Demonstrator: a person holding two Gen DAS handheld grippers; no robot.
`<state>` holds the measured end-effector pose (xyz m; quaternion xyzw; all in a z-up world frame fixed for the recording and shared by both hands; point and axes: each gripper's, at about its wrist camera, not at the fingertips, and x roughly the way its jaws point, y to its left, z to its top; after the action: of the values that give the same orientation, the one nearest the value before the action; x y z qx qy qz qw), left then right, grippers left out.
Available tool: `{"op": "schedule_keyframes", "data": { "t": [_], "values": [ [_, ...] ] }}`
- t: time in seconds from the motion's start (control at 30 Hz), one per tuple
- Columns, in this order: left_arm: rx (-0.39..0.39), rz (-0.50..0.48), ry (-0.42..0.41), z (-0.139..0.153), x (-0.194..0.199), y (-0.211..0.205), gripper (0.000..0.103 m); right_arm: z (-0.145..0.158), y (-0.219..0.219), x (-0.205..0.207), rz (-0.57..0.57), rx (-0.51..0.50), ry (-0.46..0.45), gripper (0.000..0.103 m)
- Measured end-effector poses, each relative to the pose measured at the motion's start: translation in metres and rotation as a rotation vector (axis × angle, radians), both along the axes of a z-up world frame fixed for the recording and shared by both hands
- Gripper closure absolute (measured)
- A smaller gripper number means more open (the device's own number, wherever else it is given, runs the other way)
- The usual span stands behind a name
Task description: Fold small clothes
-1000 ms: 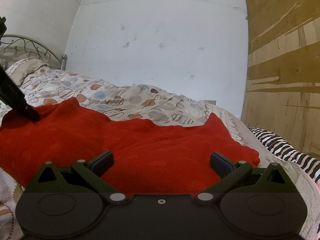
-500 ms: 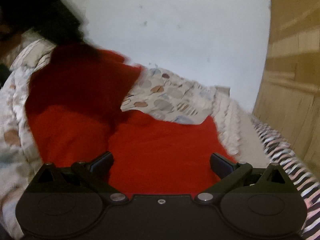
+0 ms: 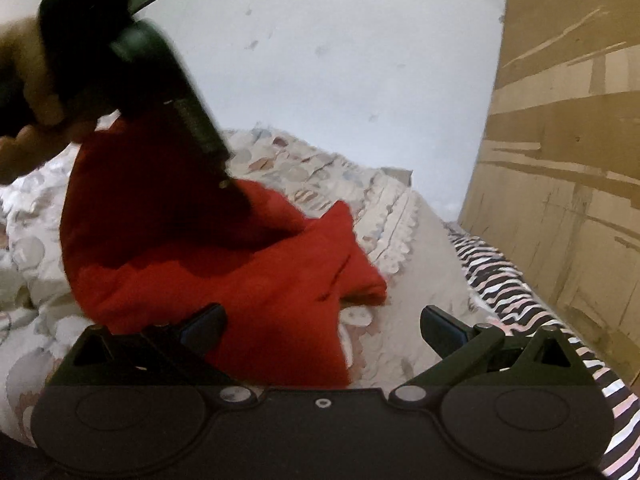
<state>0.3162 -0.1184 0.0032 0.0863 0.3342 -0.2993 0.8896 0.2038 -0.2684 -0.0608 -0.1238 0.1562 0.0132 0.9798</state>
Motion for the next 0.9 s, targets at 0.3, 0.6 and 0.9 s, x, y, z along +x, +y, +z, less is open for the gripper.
{"op": "schedule_keyframes", "data": {
  "t": [0.3, 0.6, 0.9],
  "values": [
    [-0.001, 0.0, -0.109, -0.011, -0.02, 0.011, 0.09, 0.025, -0.078, 0.012, -0.075, 0.207, 0.057, 0.001],
    [0.043, 0.023, -0.2, -0.019, -0.037, -0.002, 0.089, 0.059, -0.122, 0.121, 0.328, 0.902, 0.347, 0.022],
    [0.051, 0.036, -0.225, -0.022, -0.044, -0.006, 0.089, 0.04, -0.069, 0.2, 0.352, 0.851, 0.614, 0.024]
  ]
}}
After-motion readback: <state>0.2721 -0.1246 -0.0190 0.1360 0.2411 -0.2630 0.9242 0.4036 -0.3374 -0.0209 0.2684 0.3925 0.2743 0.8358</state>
